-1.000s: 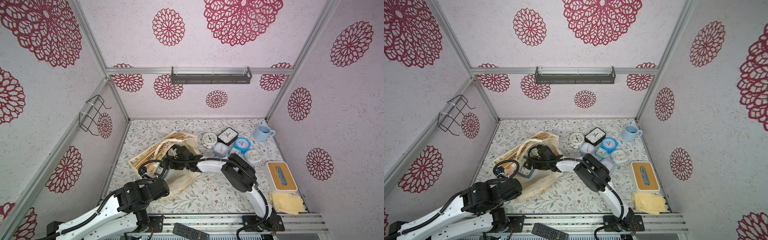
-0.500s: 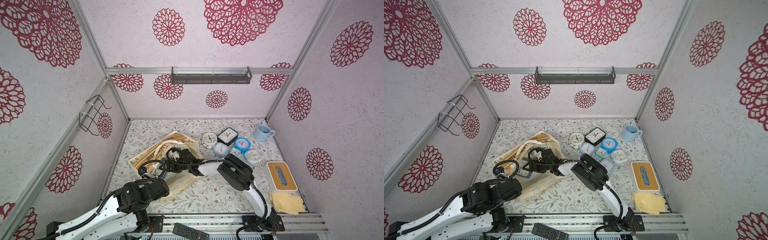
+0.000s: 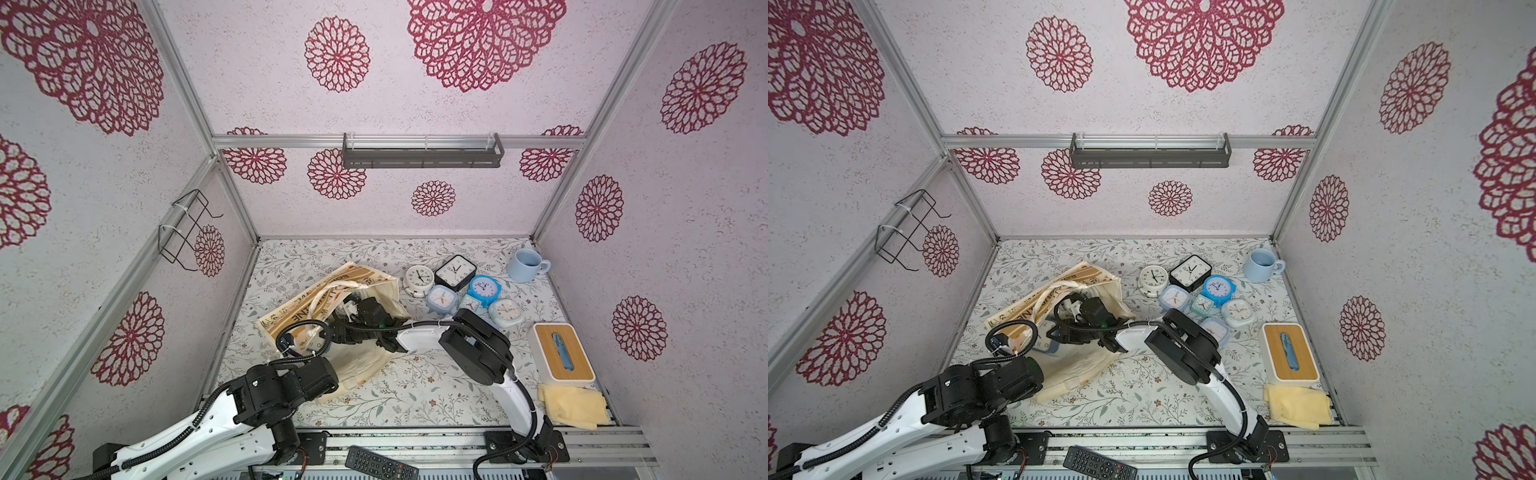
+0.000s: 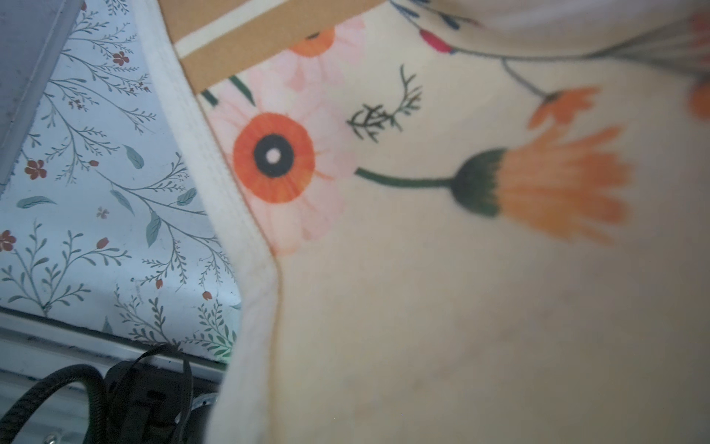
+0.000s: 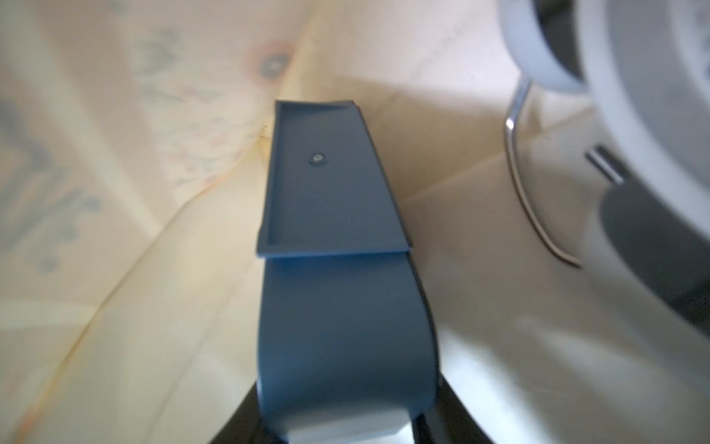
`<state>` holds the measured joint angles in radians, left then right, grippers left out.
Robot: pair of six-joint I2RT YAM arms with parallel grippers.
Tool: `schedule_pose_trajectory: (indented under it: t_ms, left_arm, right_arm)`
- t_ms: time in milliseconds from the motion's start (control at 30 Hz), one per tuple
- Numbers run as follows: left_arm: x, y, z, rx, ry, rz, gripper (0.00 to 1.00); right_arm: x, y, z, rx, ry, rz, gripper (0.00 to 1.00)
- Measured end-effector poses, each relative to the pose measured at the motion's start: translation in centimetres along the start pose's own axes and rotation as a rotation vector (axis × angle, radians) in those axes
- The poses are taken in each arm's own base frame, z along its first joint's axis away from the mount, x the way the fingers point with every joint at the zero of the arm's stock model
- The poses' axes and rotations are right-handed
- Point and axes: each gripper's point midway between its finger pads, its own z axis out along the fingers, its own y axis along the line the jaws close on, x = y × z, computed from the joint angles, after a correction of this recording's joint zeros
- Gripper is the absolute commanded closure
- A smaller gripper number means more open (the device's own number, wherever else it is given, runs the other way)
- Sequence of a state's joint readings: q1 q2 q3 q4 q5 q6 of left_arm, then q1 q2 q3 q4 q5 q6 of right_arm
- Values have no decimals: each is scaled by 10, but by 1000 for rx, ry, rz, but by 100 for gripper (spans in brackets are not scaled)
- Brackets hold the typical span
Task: Take the alarm clock out of the canvas bag
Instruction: Pick up the alarm from the canvas bag, then place the alarm at the center of the board.
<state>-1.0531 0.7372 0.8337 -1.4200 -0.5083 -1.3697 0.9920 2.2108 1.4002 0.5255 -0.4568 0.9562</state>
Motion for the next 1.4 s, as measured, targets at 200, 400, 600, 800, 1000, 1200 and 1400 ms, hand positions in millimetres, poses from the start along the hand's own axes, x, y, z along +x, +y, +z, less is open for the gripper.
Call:
schedule_pose_trajectory:
  t_ms: [200, 400, 600, 800, 1000, 1200, 1400]
  left_arm:
    - [-13, 3, -14, 24, -35, -62, 100]
    - [-32, 9, -37, 32, -75, -137, 100]
    - [-39, 18, -42, -12, -91, -149, 100]
    - [-40, 23, -40, -44, -92, -153, 100]
    - [-41, 26, -39, -61, -90, -153, 100]
    - [-41, 27, -39, -71, -83, -142, 100]
    - [-40, 26, -37, -78, -74, -128, 100]
  right_arm:
    - [-4, 26, -35, 56, -15, -54, 61]
    - [9, 55, -85, 99, 21, -128, 63]
    - [36, 89, -153, 105, 73, -224, 64]
    - [46, 137, -227, 68, 57, -328, 66]
    - [32, 145, -299, 127, -63, -339, 68]
    - [1, 154, -360, 201, -266, -342, 68]
    - [-27, 139, -393, 297, -429, -292, 67]
